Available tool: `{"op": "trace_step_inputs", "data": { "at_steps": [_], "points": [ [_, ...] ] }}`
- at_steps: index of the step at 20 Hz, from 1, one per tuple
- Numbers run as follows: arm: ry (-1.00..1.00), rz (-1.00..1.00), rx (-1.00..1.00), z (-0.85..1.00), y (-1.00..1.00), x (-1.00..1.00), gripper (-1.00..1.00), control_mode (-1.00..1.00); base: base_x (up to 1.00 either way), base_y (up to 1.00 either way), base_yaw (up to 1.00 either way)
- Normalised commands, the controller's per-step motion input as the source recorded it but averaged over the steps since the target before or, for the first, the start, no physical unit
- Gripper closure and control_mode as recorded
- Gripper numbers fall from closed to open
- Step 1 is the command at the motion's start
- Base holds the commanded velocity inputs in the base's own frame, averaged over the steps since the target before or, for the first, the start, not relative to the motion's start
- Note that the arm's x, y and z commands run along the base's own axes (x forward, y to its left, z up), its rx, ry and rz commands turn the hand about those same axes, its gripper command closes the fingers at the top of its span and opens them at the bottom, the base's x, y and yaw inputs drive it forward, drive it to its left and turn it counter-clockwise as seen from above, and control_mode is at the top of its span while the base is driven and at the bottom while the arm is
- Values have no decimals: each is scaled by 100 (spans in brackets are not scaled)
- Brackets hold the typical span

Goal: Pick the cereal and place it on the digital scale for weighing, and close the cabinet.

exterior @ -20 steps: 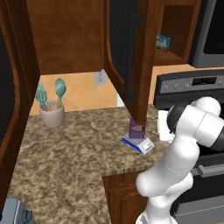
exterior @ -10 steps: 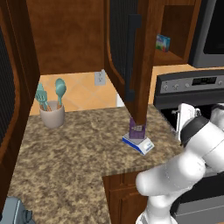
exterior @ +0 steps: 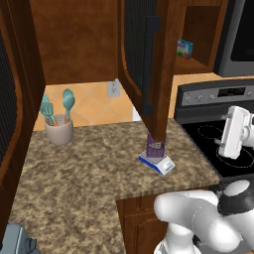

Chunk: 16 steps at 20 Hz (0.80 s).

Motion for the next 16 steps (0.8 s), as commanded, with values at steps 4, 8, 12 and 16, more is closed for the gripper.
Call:
{"op": "trace_step_inputs", "data": {
  "at_steps": [4,8,12,16],
  "points": [
    [-20,0,5,93,8,-100,-100,-100,0,0,0],
    [-30,-6,1,69,45,-94,-100,-100,0,0,0],
    [-29,-12,0,58,59,-88,-100,-100,0,0,0],
    [-29,-16,0,25,79,-74,-100,-100,0,0,0]
  ]
}}
